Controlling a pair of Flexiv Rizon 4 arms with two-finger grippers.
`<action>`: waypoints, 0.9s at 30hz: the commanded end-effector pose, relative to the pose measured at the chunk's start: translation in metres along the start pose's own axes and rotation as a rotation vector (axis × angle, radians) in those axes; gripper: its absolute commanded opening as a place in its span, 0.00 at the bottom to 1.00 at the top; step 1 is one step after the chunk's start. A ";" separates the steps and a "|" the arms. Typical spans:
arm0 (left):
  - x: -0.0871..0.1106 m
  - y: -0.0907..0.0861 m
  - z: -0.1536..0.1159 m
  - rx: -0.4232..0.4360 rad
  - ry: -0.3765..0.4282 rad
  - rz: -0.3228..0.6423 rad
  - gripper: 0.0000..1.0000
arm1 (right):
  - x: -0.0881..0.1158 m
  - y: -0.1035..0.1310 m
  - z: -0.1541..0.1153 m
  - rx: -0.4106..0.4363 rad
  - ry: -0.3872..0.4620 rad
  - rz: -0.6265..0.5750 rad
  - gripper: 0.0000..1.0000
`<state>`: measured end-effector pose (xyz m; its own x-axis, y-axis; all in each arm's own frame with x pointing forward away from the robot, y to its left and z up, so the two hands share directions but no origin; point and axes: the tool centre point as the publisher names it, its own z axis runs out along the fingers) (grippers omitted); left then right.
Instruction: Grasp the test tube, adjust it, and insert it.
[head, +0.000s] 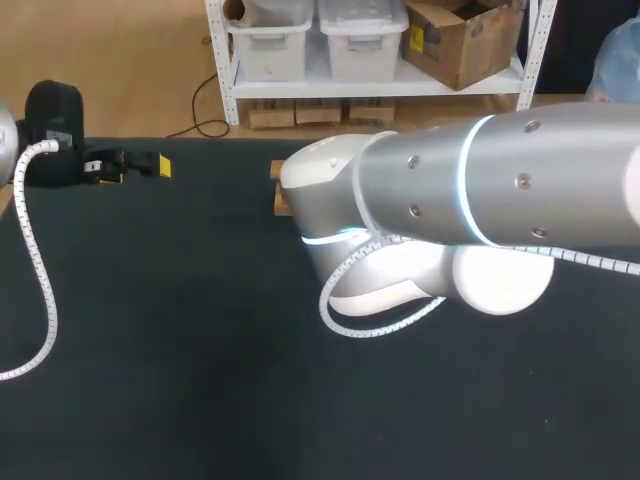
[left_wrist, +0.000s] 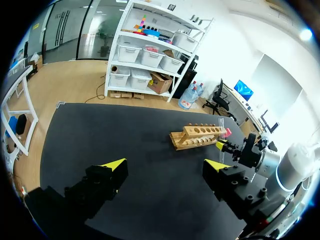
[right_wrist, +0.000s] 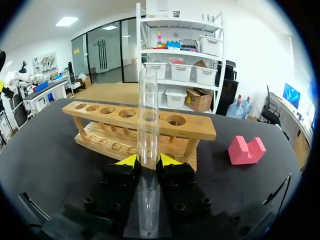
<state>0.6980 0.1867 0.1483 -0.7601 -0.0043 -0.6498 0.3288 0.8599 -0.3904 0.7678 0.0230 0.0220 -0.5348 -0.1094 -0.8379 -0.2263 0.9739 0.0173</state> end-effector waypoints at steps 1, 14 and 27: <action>0.000 0.000 0.000 -0.002 0.001 -0.001 1.00 | -0.005 -0.001 0.001 -0.004 0.619 -0.002 0.00; 0.000 0.000 0.000 -0.002 0.001 -0.001 1.00 | -0.007 -0.003 0.003 -0.017 0.682 -0.024 0.00; 0.000 0.000 0.000 -0.002 0.001 -0.001 1.00 | -0.010 -0.010 0.004 -0.020 0.767 -0.069 0.00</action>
<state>0.6980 0.1868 0.1483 -0.7601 -0.0043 -0.6498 0.3288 0.8599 -0.3904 0.7755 0.0167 0.0250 -0.5177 -0.1620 -0.8401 -0.2876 0.9577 -0.0075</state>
